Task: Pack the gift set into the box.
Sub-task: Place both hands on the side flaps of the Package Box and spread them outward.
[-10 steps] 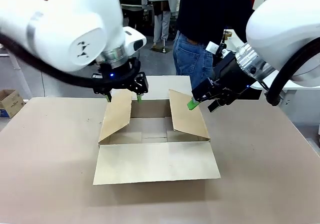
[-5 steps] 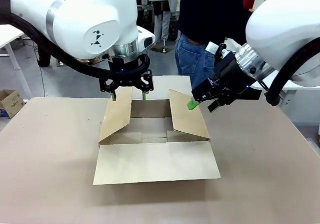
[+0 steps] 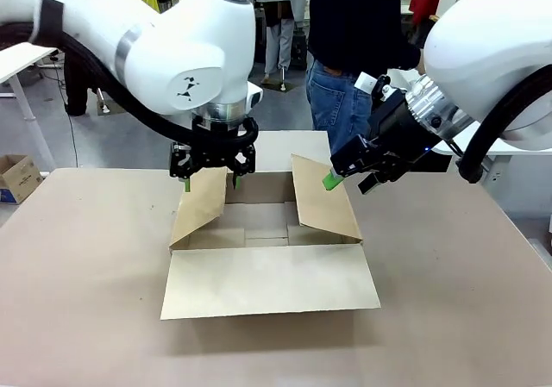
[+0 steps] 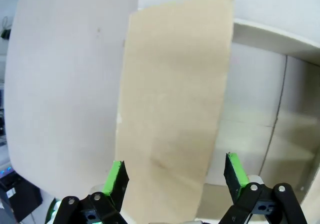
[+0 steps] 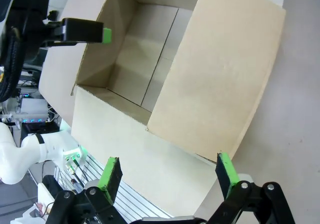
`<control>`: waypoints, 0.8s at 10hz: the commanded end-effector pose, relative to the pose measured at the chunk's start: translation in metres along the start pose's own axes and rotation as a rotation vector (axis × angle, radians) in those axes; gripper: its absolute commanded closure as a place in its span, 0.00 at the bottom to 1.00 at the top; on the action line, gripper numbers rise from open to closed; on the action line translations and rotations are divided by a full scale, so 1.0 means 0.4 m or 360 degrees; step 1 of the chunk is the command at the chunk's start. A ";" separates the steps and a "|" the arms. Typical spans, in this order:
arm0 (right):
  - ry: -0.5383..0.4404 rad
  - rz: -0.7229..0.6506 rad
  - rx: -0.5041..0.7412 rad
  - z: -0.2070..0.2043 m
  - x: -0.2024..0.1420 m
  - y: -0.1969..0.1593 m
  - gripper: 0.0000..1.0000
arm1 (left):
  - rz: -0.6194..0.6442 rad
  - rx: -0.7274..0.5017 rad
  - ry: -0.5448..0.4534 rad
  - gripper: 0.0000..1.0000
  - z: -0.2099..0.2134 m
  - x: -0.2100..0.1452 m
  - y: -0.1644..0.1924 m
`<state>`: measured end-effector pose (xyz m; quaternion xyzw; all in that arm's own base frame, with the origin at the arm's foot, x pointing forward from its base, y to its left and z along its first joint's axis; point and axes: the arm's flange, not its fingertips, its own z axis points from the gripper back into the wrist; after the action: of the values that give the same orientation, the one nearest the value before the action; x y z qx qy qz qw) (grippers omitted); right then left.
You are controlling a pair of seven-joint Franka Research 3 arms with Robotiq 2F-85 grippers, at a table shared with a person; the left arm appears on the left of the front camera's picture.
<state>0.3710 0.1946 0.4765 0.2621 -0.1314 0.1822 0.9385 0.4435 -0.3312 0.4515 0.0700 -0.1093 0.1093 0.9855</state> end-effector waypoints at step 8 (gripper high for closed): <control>-0.0008 0.0004 -0.0009 0.001 0.008 0.004 0.00 | -0.0062 0.0249 -0.0199 0.00 -0.007 0.034 0.006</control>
<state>0.3709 0.1947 0.4765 0.2622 -0.1314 0.1823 0.9385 0.4622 -0.3342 0.4459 0.1370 -0.1405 0.0870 0.9767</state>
